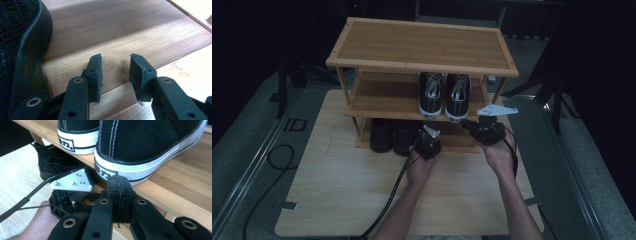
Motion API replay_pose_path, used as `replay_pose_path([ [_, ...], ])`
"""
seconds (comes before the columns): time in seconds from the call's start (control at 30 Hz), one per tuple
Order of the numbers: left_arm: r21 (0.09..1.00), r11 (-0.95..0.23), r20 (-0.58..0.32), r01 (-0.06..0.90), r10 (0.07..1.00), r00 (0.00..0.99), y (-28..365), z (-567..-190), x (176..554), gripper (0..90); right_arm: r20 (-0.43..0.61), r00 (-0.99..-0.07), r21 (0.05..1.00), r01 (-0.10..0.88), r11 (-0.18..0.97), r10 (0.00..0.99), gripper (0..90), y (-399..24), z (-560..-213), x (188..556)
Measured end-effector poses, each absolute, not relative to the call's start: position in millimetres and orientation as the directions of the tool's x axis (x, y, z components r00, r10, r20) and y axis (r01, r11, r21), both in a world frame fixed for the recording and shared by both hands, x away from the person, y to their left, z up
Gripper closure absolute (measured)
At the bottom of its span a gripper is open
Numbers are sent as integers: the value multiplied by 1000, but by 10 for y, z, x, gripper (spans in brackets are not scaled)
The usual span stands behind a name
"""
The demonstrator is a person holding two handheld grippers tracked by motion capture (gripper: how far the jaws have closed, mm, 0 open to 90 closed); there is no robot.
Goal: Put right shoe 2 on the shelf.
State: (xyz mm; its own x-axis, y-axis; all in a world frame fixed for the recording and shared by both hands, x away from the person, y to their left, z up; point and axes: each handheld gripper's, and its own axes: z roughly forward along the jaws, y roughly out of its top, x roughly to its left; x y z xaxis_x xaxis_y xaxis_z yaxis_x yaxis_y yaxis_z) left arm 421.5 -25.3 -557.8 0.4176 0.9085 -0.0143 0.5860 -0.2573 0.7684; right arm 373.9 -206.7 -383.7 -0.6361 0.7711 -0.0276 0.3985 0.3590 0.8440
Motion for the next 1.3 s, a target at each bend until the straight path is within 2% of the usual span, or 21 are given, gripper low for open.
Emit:
replay_pose_path([
  [0.2, 768, -259, -13, 586, 908, 418, -250, -5578, 4215, 628, -48, -652, 838, 385, 386, 756, 900, -1939, -3808, 3775],
  [0.9, 768, -259, -13, 586, 908, 418, -252, -5578, 4214, 628, -38, -655, 842, 386, 377, 755, 896, -1957, -3841, 3807],
  [1.0, 769, -257, -13, 585, 909, 417, -253, -5578, 4214, 628, -29, -657, 848, 383, 367, 754, 850, -1963, -3840, 3782],
  [1.3, 768, -259, -12, 586, 909, 418, -253, -5577, 4213, 627, -21, -652, 849, 389, 358, 758, 791, -2078, -3903, 3646],
])
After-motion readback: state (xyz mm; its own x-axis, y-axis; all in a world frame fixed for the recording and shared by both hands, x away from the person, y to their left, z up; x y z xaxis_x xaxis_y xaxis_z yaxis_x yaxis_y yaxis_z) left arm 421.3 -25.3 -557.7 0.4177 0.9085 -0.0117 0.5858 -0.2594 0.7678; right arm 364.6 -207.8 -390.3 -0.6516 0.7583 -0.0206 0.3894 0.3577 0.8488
